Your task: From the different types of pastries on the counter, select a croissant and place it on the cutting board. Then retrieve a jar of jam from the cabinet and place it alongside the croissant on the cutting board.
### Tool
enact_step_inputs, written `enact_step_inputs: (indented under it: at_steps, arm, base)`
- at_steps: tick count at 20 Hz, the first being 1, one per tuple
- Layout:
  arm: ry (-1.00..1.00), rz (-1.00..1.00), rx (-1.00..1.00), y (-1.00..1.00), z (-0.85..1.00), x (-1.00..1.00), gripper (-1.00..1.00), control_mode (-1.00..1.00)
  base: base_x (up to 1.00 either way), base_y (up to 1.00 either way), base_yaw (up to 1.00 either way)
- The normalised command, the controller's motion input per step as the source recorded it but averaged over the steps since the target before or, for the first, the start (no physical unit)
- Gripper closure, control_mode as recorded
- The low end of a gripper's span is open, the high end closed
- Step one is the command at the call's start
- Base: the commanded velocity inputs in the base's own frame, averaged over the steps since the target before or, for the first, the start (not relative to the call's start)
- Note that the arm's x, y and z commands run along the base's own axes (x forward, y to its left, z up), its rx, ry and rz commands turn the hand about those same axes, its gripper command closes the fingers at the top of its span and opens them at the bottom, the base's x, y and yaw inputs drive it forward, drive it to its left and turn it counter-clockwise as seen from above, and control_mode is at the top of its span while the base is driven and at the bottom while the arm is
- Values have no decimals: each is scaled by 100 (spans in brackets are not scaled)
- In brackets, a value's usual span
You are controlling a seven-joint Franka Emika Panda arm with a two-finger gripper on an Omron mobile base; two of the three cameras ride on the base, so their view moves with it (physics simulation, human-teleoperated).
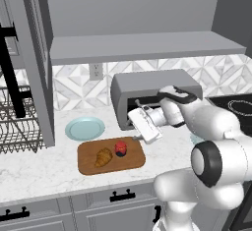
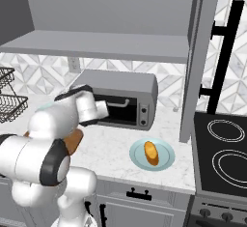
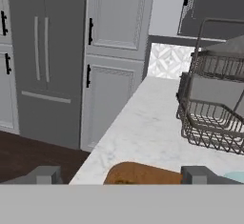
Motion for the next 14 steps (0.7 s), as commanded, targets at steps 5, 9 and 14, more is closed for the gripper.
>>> enact_step_inputs:
  at_steps: [5,9,14]
  arm:
    - [0,0,-5,0,82,-49,-100,-100]
    - [0,0,-6,0,79,-45,-100,-100]
    - [0,0,-3,0,49,-33,-100,-100]
  base:
    - [0,0,0]
    - [0,0,0]
    - [0,0,0]
